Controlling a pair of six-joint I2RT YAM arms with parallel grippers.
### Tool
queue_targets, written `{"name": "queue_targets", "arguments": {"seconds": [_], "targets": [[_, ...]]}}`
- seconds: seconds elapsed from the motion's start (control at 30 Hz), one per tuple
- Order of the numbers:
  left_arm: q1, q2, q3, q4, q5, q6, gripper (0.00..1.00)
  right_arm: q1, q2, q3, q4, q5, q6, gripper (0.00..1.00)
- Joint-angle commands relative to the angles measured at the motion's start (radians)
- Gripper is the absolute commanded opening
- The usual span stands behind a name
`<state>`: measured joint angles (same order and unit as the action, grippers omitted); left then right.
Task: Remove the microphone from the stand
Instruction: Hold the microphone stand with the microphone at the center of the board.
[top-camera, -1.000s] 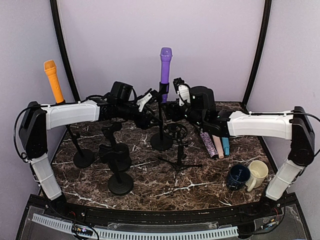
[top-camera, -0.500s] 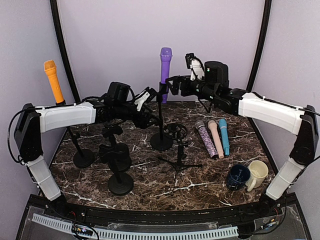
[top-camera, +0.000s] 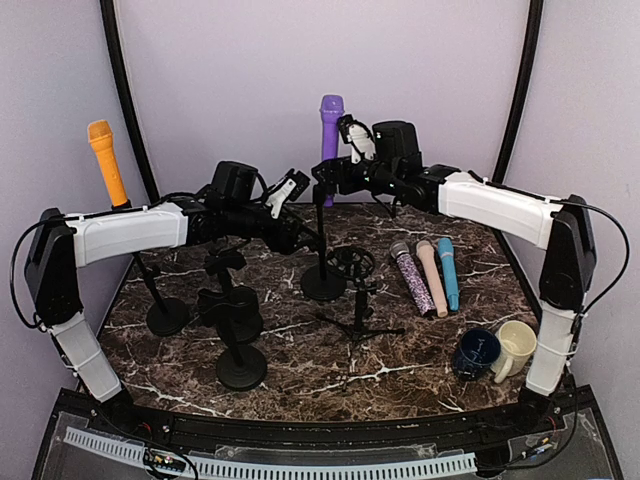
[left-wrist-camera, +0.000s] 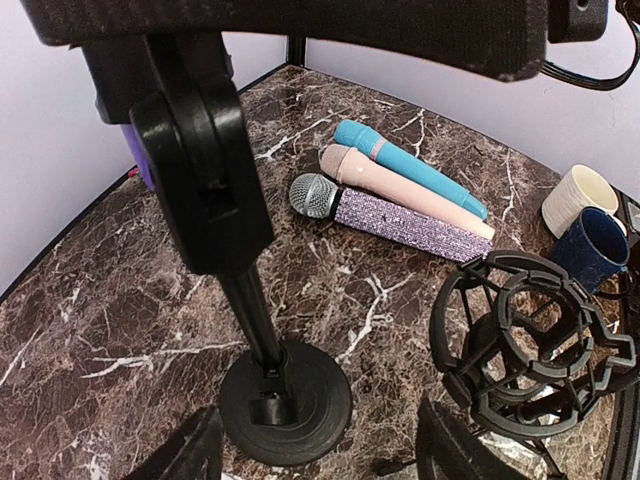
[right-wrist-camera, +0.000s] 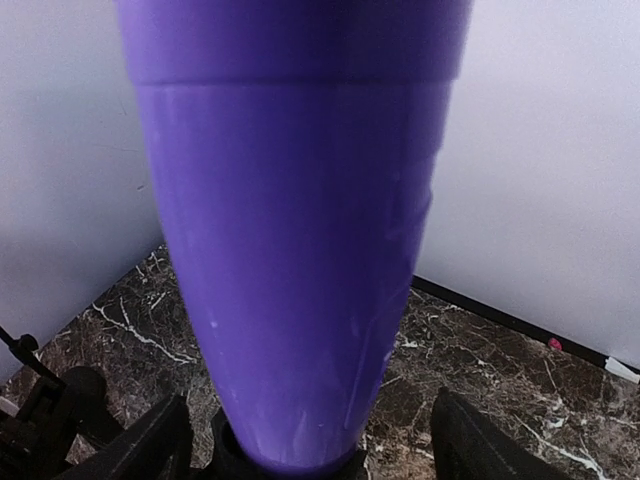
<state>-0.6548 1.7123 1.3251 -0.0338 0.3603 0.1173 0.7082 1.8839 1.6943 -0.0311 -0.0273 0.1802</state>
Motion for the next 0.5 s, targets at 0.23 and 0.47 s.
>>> {"name": "queue_targets", "arguments": {"seconds": [0.23, 0.47], "targets": [[-0.001, -0.030, 0.081, -0.061, -0.004, -0.004, 0.67, -0.004, -0.026, 0.001, 0.026, 0.024, -0.019, 0.47], [-0.001, 0.009, 0.132, -0.088, -0.013, 0.030, 0.68, -0.004, -0.080, -0.057, 0.086, 0.110, 0.000, 0.28]]}}
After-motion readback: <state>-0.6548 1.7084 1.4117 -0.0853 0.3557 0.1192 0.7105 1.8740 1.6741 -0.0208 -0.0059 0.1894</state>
